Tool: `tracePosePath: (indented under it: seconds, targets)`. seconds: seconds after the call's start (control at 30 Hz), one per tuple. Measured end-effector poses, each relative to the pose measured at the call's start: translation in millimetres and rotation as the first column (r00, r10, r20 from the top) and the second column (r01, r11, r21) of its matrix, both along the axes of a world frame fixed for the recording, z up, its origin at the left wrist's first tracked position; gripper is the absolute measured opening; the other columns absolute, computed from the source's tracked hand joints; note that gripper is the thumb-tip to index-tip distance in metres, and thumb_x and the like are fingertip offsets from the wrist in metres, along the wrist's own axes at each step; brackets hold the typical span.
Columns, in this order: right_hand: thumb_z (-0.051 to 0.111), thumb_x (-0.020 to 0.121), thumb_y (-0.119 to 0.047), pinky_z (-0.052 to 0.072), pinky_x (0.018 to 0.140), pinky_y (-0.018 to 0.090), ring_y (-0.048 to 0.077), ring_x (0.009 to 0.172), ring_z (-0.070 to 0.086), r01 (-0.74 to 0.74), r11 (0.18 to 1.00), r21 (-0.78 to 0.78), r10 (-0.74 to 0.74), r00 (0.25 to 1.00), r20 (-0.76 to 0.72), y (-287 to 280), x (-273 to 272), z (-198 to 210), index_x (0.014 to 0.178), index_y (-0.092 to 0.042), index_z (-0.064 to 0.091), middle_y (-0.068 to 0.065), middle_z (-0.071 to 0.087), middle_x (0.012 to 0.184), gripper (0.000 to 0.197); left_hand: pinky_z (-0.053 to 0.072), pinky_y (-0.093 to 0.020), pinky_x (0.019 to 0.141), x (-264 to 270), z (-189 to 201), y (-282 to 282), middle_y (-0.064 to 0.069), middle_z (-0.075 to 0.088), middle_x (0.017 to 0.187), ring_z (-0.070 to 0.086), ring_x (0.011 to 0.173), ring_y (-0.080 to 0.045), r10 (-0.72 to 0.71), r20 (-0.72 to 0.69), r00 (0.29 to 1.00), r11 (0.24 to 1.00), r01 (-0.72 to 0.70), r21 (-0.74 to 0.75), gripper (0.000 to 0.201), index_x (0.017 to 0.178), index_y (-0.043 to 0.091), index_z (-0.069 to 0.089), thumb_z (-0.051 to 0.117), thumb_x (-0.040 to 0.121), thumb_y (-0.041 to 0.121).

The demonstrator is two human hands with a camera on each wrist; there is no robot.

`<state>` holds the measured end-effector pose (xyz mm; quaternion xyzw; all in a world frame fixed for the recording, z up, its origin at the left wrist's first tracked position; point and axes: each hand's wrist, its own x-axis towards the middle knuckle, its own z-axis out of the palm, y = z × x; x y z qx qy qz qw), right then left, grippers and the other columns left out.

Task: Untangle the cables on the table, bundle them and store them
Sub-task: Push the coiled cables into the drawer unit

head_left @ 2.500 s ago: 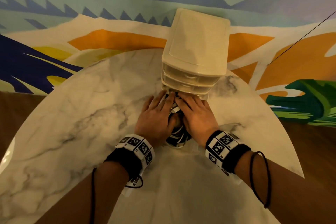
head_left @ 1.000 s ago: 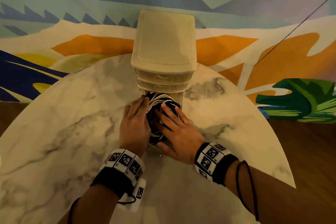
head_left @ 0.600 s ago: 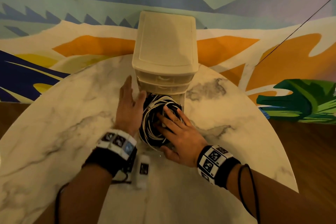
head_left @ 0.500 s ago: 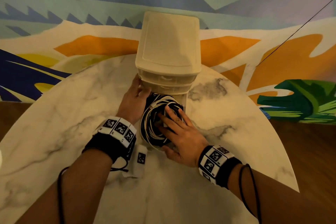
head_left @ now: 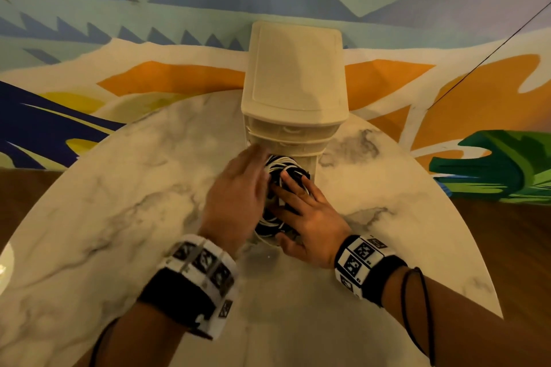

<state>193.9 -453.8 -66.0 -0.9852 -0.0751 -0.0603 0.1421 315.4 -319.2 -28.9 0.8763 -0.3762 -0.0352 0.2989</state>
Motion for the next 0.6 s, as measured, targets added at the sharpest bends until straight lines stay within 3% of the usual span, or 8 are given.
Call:
tracePosePath:
  seconds: [0.1,0.2,0.37,0.5,0.57,0.6]
  targets:
    - [0.049,0.081,-0.043,0.014,0.116,0.049,0.028,0.145,0.016,-0.010,1.000,-0.012,0.009,1.000,-0.012,-2,0,2,0.119,-0.014,0.063,0.011,0.047,0.142,0.050,0.035,-0.042,0.109,-23,-17,5,-0.011,0.031,0.152,0.031,0.139,-0.027,-0.189,0.103,0.977,0.954,0.158,0.254,0.053,0.139,0.006,0.043,0.026,0.096,0.034]
    - [0.046,0.081,-0.044,0.014,0.116,0.049,0.028,0.144,0.018,-0.007,0.999,-0.041,0.006,1.000,-0.026,-4,2,6,0.116,-0.012,0.064,0.013,0.047,0.142,0.051,0.035,-0.044,0.109,-24,-18,0,-0.014,0.026,0.153,0.027,0.140,-0.030,-0.202,0.074,0.977,0.910,0.159,0.383,0.057,0.142,0.003,0.037,0.022,0.096,0.035]
    - [0.044,0.081,-0.044,0.016,0.113,0.049,0.028,0.142,0.025,0.048,0.994,-0.103,-0.057,0.994,-0.088,4,0,16,0.125,-0.012,0.060,0.009,0.045,0.143,0.057,0.030,-0.047,0.112,-30,-11,-6,-0.023,0.022,0.152,0.023,0.141,-0.035,-0.250,0.062,0.966,0.868,0.195,0.457,0.062,0.142,-0.004,0.031,0.020,0.093,0.032]
    - [0.041,0.084,-0.039,0.033,0.109,0.054,0.028,0.137,0.036,0.116,0.984,-0.132,-0.123,0.991,-0.051,15,-11,22,0.123,-0.013,0.062,0.011,0.050,0.140,0.051,0.010,-0.039,0.119,-21,-5,-9,-0.015,0.005,0.158,0.005,0.146,-0.027,-0.254,-0.006,0.967,0.847,0.225,0.482,0.069,0.148,0.004,0.016,0.000,0.090,0.038]
    - [0.040,0.085,-0.045,0.034,0.107,0.056,0.029,0.139,0.031,0.128,0.984,-0.123,-0.137,0.989,-0.062,21,-15,25,0.131,-0.011,0.054,0.014,0.044,0.144,0.058,0.008,-0.039,0.119,-20,-4,-9,-0.011,0.000,0.158,0.002,0.146,-0.026,-0.255,-0.005,0.967,0.827,0.221,0.517,0.072,0.149,0.008,0.011,-0.005,0.087,0.040]
    - [0.040,0.085,-0.053,0.028,0.111,0.055,0.029,0.142,0.024,0.123,0.984,-0.127,-0.137,0.984,-0.109,24,-18,27,0.138,-0.010,0.046,0.014,0.035,0.149,0.068,0.008,-0.042,0.118,-20,-4,-8,-0.009,-0.003,0.159,0.000,0.146,-0.026,-0.257,-0.004,0.966,0.813,0.218,0.540,0.073,0.150,0.009,0.009,-0.006,0.086,0.040]
